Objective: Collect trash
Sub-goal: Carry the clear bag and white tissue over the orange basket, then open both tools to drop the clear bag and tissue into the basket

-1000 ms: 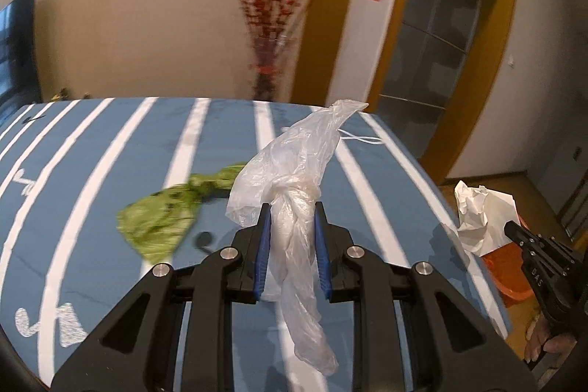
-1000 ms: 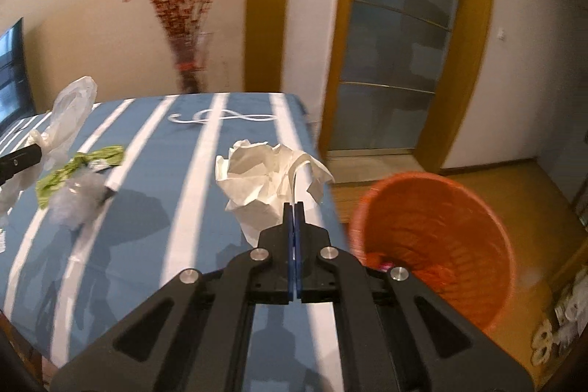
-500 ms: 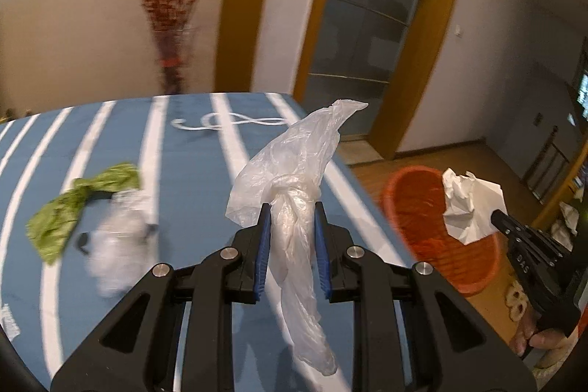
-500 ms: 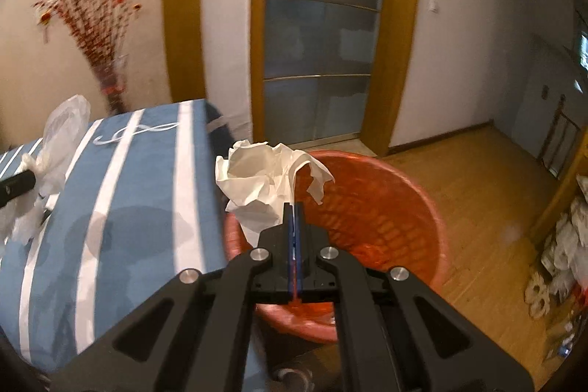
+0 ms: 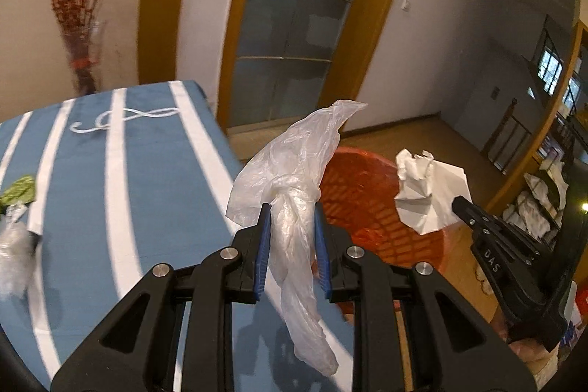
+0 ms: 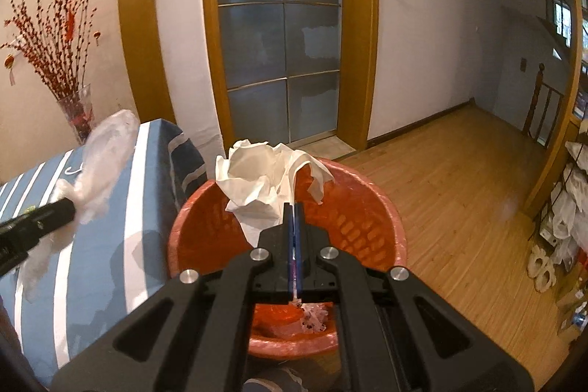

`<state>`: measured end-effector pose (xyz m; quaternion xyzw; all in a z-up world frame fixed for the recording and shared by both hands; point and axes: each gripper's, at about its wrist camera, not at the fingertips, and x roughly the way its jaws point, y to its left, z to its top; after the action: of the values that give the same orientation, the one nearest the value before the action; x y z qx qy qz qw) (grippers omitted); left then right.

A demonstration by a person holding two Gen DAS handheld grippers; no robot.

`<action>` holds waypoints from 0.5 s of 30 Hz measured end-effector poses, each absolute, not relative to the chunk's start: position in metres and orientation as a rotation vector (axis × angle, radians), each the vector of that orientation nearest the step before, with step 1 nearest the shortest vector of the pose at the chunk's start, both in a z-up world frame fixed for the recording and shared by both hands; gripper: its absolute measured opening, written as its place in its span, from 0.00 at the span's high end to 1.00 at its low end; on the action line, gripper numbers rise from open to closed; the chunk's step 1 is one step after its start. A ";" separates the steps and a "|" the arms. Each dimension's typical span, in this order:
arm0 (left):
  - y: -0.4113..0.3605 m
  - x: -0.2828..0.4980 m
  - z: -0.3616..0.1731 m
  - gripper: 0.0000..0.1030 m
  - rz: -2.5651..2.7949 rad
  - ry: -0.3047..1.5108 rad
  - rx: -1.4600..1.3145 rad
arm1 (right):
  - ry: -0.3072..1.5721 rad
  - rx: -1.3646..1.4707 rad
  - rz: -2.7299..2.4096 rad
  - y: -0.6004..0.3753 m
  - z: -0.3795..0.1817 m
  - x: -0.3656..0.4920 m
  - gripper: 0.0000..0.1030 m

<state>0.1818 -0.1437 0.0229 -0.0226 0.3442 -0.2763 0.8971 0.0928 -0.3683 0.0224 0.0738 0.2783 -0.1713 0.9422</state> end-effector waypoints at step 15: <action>-0.201 0.197 0.000 0.79 -0.681 0.774 -0.043 | 0.563 0.246 -0.360 -0.414 0.012 0.102 0.98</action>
<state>0.1966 -0.2008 -0.0005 -0.0204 0.3699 -0.3258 0.8698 0.1019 -0.4142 0.0119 0.1204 0.2758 -0.1761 0.9373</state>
